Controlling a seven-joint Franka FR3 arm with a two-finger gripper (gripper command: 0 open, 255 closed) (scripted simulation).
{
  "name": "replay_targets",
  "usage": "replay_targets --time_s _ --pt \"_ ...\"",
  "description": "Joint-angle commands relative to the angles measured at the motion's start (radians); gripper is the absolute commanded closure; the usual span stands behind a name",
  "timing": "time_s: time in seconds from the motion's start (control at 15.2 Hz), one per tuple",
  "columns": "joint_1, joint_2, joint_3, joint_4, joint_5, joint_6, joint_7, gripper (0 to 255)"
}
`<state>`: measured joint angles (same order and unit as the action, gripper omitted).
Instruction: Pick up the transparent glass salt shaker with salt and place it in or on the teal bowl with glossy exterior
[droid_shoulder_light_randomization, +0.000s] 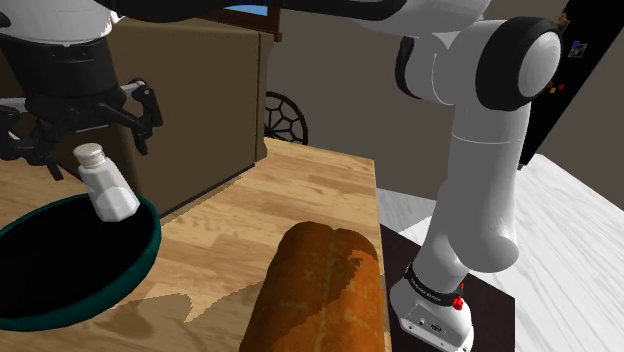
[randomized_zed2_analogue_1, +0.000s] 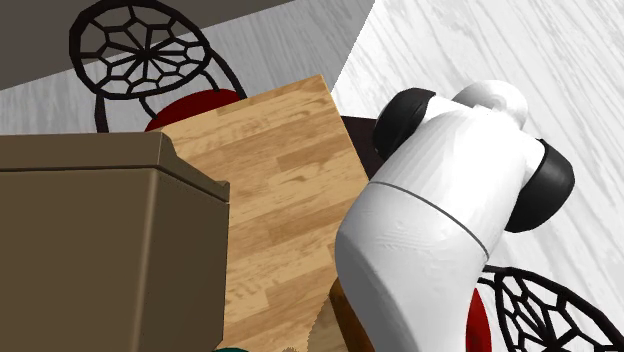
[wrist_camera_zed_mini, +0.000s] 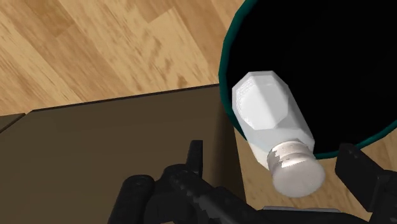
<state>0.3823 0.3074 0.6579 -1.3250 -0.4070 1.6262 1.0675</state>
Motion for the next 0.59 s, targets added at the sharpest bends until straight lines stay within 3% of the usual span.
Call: replay_targets --time_s 0.0,0.2,0.53 --pt "0.014 0.008 0.002 0.044 -0.006 -0.038 -0.001 0" --pt "0.063 0.044 0.005 0.188 -0.032 -0.152 -0.006 0" --pt "0.063 0.044 0.004 0.188 -0.032 -0.152 -0.006 0"
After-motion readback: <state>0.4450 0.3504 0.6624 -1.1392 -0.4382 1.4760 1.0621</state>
